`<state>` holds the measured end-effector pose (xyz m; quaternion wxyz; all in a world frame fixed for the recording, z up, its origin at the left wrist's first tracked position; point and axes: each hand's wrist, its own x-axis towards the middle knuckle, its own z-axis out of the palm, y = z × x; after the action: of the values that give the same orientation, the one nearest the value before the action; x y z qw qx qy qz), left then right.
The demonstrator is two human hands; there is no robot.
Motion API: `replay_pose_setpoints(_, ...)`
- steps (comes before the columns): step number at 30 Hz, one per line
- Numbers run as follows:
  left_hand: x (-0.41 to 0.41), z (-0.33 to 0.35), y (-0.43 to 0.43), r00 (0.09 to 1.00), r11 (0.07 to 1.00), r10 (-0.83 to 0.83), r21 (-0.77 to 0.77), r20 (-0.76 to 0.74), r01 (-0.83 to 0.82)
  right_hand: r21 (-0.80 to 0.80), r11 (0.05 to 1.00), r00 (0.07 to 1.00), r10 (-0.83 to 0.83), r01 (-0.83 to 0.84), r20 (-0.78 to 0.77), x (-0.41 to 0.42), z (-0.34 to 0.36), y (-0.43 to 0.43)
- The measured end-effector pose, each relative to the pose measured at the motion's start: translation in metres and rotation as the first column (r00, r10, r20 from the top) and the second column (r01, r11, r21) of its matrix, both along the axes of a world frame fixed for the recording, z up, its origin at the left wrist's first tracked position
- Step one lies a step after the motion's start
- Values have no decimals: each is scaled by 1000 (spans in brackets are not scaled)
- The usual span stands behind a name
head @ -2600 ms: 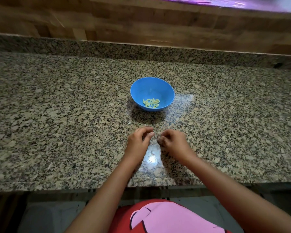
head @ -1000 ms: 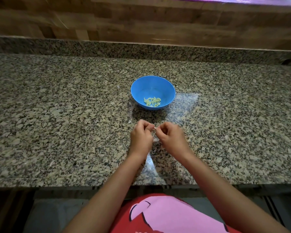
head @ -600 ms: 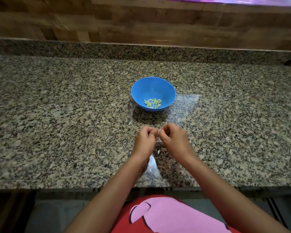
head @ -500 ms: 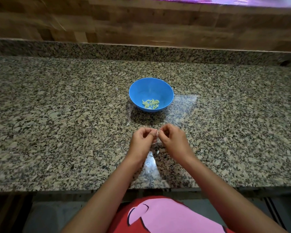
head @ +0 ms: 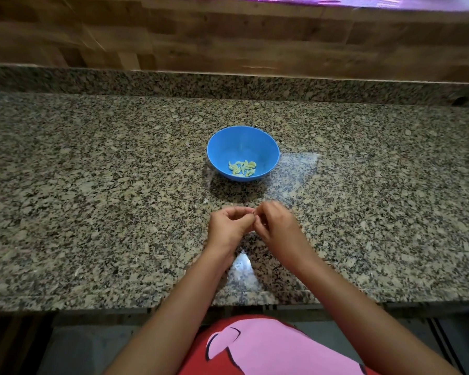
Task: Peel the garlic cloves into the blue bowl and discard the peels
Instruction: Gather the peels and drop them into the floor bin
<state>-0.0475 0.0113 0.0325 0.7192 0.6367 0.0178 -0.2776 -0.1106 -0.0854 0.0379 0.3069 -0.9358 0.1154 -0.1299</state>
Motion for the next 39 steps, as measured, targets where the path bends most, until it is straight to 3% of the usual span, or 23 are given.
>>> replay_pose_setpoints(4, -3, 0, -6, 988, 994, 107, 18, -114, -106, -11, 1000, 1000, 7, -7, -14, -2, -1, 3)
replay_pose_setpoints(7, 17, 0, 6, 949, 979, 173, -58, -263, -195, 59, 998, 998, -7, 11, -66, -7, -8, 3)
replay_pose_setpoints(10, 20, 0, 11, 959, 990, 56, -107, -278, -89, 261, 956, 987, -106, 134, -118, -2, -5, -8)
replay_pose_setpoints(14, 12, -2, 6, 961, 979, 12, -193, -276, -68, 590, 789, 979, -67, 169, -191, 5, 5, -8)
replay_pose_setpoints(19, 11, -5, 6, 962, 972, -12, -231, -273, -53, 515, 837, 981, -132, 186, -141, 10, 0, -5)
replay_pose_setpoints(24, 20, -3, 12, 989, 990, -129, -64, -72, 124, 517, 847, 988, -60, 125, -140, 8, 3, -9)
replay_pose_setpoints(28, 21, 2, 14, 961, 964, -258, 86, 96, 251, 648, 750, 986, -30, 131, -165, 6, 5, -11)
replay_pose_setpoints(30, 21, 3, 14, 900, 914, -363, 279, 241, 294, 681, 716, 982, -29, 152, -188, 6, 4, -12)
replay_pose_setpoints(33, 20, -1, 10, 705, 780, -527, 601, 475, 178, 732, 659, 978, -23, 172, -209, 6, 3, -15)
replay_pose_setpoints(35, 18, -5, 8, 687, 790, -505, 601, 523, 124, 771, 612, 976, -9, 178, -219, 7, 4, -19)
replay_pose_setpoints(38, 9, -6, 3, 871, 890, -360, 405, 336, 211, 859, 461, 973, -45, 220, -225, 8, 4, -21)
replay_pose_setpoints(39, 5, -7, 0, 896, 900, -339, 377, 288, 220, 887, 394, 970, -92, 242, -224, 10, 3, -18)
